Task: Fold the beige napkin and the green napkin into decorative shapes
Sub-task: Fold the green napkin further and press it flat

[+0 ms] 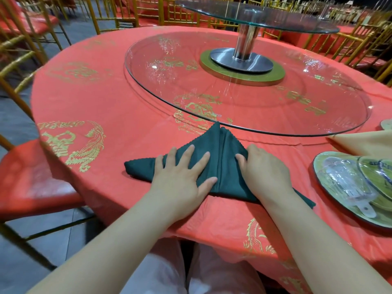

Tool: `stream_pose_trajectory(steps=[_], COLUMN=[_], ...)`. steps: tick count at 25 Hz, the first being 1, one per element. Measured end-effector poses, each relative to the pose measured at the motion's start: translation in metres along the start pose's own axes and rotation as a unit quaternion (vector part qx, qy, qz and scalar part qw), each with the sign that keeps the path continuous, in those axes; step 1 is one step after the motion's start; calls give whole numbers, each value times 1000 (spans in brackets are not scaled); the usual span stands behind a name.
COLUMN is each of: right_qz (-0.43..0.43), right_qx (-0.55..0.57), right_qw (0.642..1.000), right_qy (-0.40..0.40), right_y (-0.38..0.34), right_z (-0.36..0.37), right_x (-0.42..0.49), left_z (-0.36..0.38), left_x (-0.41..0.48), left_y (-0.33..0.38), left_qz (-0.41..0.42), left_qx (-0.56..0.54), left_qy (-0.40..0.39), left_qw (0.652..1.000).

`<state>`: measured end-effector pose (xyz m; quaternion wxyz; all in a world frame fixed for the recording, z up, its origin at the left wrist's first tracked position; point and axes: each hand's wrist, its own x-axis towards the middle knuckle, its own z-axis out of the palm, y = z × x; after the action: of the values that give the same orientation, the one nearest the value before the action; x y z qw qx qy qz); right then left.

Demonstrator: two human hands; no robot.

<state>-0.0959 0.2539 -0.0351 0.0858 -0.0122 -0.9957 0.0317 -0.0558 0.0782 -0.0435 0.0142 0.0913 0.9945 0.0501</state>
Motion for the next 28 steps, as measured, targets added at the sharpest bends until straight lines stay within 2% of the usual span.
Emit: stream_pose_trajectory(steps=[3, 8, 14, 18, 20, 24, 28], right_qz=[4, 5, 4, 4, 4, 6, 9], right_qx=[-11, 33, 28, 20, 15, 9, 11], right_qw=[1000, 999, 999, 999, 999, 999, 1000], right_qy=[14, 42, 31, 33, 29, 30, 26], right_y=[0, 3, 6, 6, 5, 4, 3], right_z=[0, 1, 5, 4, 3, 3, 3], right_x=[-2, -3, 3, 3, 4, 4, 6], left_z=[2, 1, -9, -18, -22, -25, -12], left_x=[0, -7, 12, 37, 52, 75, 77], left_y=[-1, 3, -9, -20, -24, -20, -5], left_qz=[-10, -19, 129, 200, 220, 235, 228], left_qx=[2, -1, -3, -87, -129, -142, -182], left_qy=[16, -7, -18, -57, -75, -94, -27], left_qw=[1000, 1000, 991, 974, 964, 957, 956])
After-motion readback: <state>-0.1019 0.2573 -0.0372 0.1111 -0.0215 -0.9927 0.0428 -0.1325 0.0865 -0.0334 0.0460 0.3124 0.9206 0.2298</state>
